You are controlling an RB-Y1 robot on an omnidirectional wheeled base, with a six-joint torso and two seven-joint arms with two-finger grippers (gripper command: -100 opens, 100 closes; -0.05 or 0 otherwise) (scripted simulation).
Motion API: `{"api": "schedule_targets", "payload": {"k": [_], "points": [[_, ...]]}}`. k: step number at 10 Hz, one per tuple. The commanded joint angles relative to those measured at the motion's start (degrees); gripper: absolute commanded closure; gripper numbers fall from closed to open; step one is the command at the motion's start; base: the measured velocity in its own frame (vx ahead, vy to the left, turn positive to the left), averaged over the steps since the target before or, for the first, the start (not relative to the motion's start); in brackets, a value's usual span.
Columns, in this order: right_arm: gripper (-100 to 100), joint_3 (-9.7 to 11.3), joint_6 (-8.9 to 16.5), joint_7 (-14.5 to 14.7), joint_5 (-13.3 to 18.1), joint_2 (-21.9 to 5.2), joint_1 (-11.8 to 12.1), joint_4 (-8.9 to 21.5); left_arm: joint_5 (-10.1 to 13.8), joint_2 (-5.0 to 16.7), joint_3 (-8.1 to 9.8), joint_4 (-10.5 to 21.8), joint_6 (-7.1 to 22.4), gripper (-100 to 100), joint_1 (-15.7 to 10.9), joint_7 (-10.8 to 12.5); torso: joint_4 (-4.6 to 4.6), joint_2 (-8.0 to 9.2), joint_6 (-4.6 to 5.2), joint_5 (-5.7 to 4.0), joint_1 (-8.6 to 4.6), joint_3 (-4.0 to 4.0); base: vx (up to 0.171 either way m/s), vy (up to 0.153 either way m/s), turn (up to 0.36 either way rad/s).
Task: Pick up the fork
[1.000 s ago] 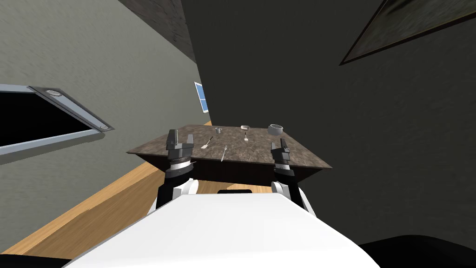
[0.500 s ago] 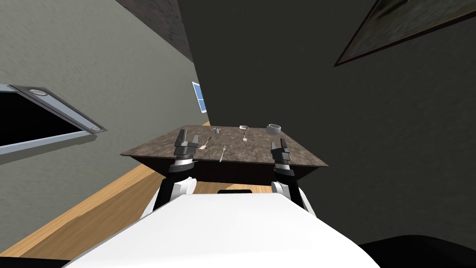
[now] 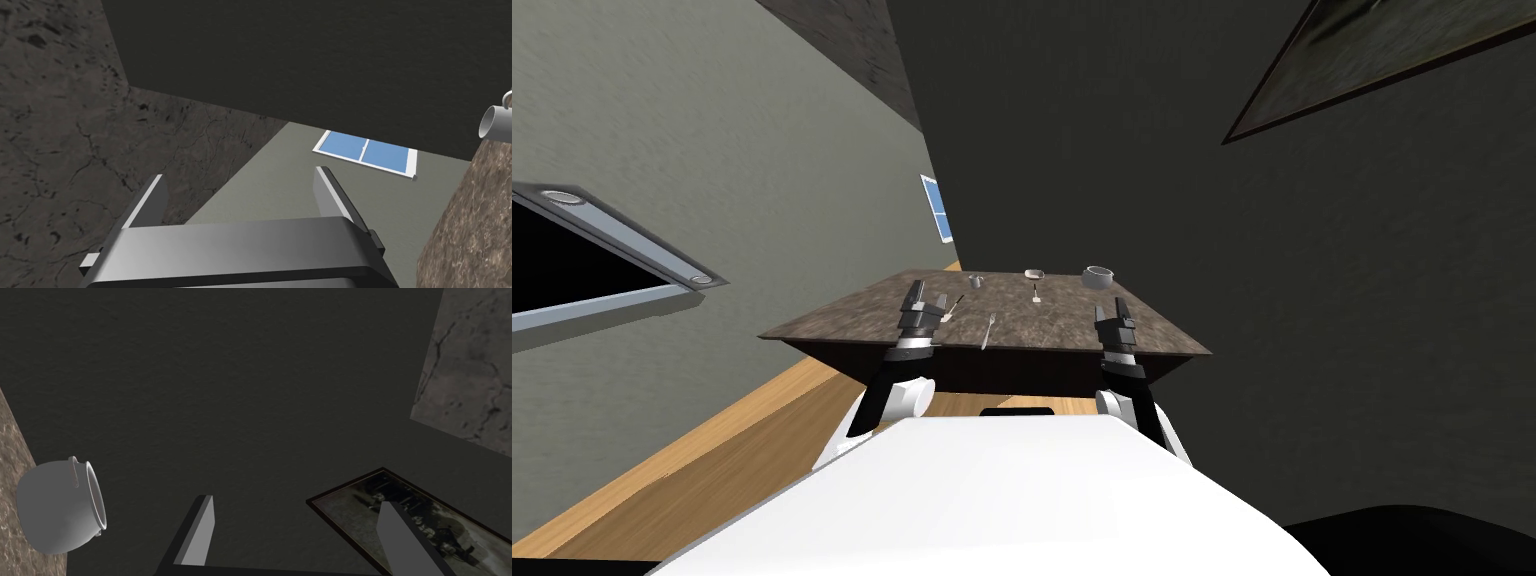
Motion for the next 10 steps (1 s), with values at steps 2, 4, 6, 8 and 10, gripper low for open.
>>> {"api": "schedule_targets", "payload": {"k": [2, 4, 6, 8, 10], "points": [[0, 0.0, 0.0, 0.0, 0.0, 0.0, 0.0, 0.0, 0.6, 0.9, 0.46, 1.1, 4.1, -100, -1.5, 3.7, 0.00, 0.01, -0.01, 0.00, 0.01, 0.00, 0.006, -0.010, -0.039], [0, 0.0, 0.0, 0.0, 0.0, 0.0, 0.0, 0.0, 1.1, 1.4, 0.83, 1.9, 6.9, -100, -2.6, 6.2, 0.00, 0.01, -0.01, 0.00, 0.00, 0.00, 0.007, -0.009, -0.041], [0, 0.0, 0.0, 0.0, 0.0, 0.0, 0.0, 0.0, 1.6, 2.0, 1.22, 2.8, 9.9, -100, -3.8, 8.7, 0.00, 0.00, -0.01, 0.00, 0.01, 0.00, 0.007, -0.012, -0.044], [0, 0.0, 0.0, 0.0, 0.0, 0.0, 0.0, 0.0, 2.1, 2.5, 1.62, 3.8, 12.5, -100, -5.0, 11.3, 0.00, 0.01, -0.01, 0.00, -0.01, 0.00, 0.006, -0.012, -0.040], [0, 0.0, 0.0, 0.0, 0.0, 0.0, 0.0, 0.0, 2.6, 2.9, 2.04, 4.8, 16.1, -100, -6.3, 14.0, 0.00, 0.01, -0.02, 0.00, -0.01, 0.01, 0.007, -0.012, -0.051]]}}
